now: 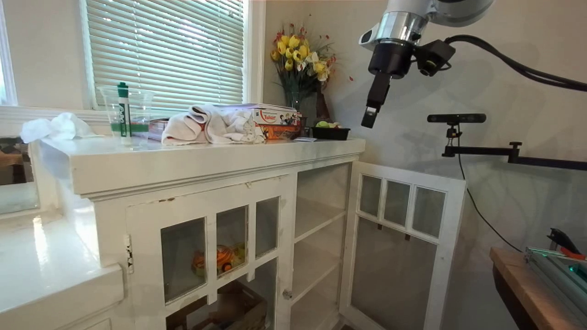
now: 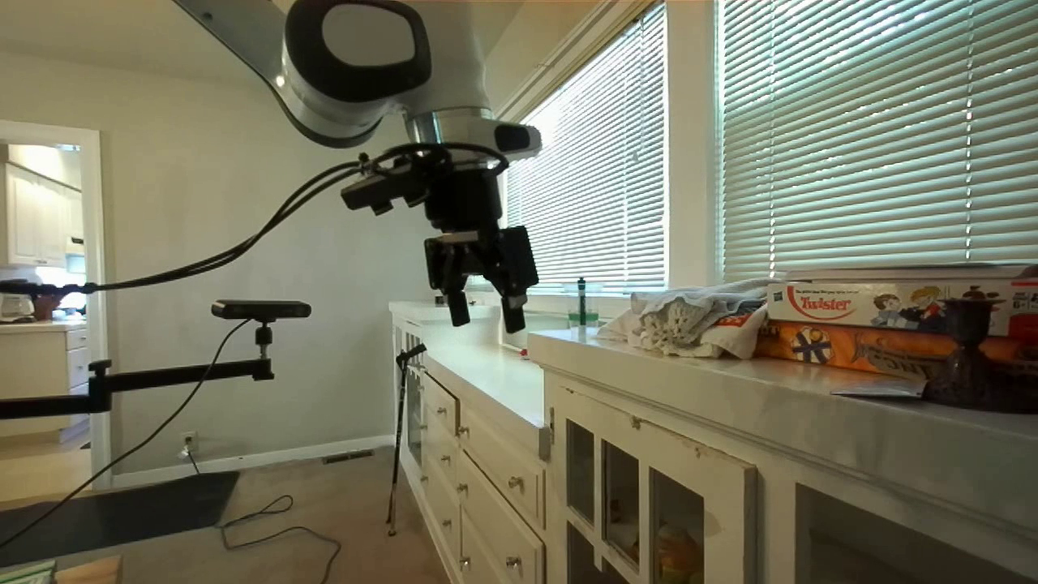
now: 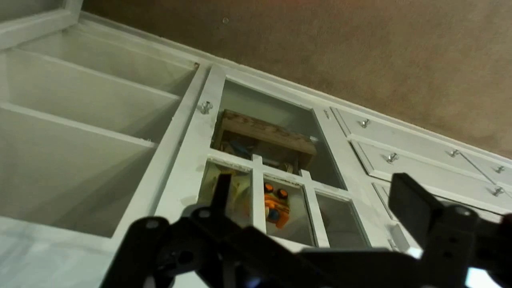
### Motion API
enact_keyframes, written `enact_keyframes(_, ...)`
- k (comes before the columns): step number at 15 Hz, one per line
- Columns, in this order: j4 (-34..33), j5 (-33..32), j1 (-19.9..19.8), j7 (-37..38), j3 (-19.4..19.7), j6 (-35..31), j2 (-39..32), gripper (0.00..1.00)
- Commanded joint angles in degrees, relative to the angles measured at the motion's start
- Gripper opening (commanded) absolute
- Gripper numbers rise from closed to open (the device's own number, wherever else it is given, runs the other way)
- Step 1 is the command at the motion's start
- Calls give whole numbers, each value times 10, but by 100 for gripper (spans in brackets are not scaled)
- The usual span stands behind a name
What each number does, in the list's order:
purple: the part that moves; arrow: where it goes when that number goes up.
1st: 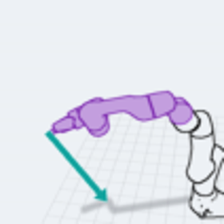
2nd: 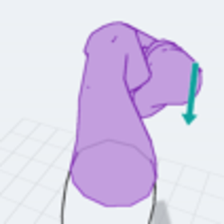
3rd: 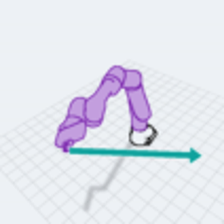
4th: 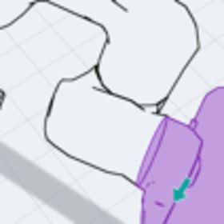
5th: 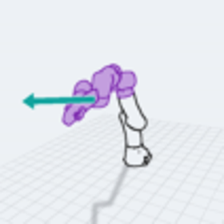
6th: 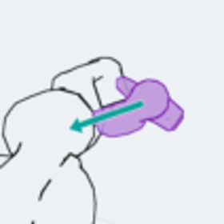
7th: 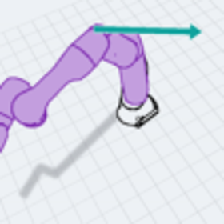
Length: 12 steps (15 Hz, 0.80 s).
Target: Pick up the white towel and place it on the open cabinet door
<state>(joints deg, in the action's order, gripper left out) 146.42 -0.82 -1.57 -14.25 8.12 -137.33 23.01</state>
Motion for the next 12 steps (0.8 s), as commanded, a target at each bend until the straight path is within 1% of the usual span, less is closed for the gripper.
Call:
enact_keyframes(1,-48,2,18,-9,-18,-33,-42,100)
enact_keyframes(6,-120,-4,38,-25,-38,-79,-103,100)
enact_keyframes(9,-175,-11,44,-47,-50,-114,-148,100)
enact_keyframes(12,-238,-11,47,-78,-59,-130,-199,100)
